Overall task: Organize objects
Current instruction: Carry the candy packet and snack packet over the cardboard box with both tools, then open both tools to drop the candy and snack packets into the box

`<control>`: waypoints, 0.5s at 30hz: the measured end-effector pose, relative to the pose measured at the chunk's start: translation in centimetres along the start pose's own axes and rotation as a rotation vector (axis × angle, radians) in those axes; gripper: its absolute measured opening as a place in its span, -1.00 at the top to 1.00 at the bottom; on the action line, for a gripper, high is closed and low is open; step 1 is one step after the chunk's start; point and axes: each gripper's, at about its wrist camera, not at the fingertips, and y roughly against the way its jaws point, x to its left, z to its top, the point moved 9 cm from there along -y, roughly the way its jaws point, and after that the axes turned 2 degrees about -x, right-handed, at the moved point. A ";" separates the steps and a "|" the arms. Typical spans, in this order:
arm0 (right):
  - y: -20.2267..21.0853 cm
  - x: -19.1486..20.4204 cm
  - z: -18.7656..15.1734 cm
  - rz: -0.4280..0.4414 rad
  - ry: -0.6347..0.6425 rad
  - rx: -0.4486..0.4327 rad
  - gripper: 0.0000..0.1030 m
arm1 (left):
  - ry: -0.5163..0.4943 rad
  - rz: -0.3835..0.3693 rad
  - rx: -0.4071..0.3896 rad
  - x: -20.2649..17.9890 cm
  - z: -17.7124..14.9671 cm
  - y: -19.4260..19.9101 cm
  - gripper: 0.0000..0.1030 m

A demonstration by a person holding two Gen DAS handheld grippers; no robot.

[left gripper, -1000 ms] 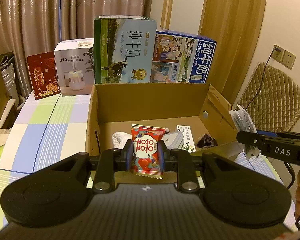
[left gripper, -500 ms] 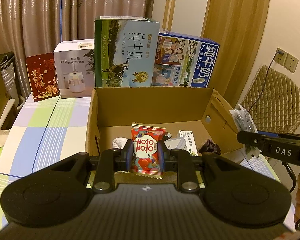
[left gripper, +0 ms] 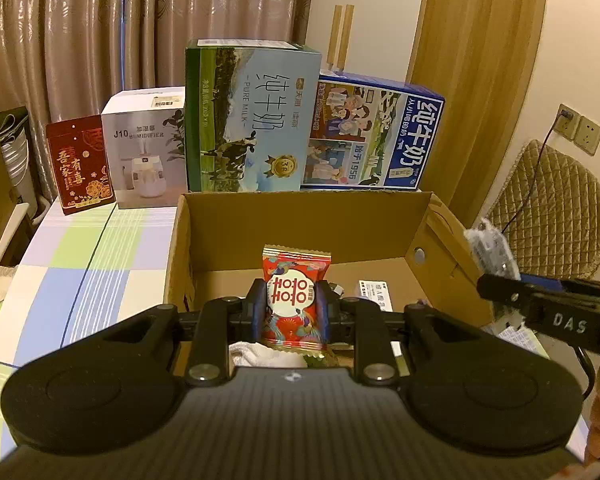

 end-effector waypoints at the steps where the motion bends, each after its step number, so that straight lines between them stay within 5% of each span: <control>1: -0.2 -0.1 0.2 -0.003 -0.004 -0.002 0.34 | 0.000 0.001 0.001 0.0 0.0 -0.2 0.59; 15: -4.0 -0.4 2.1 -0.015 -0.054 0.004 0.34 | 0.023 -0.006 0.006 0.2 1.2 -3.7 0.59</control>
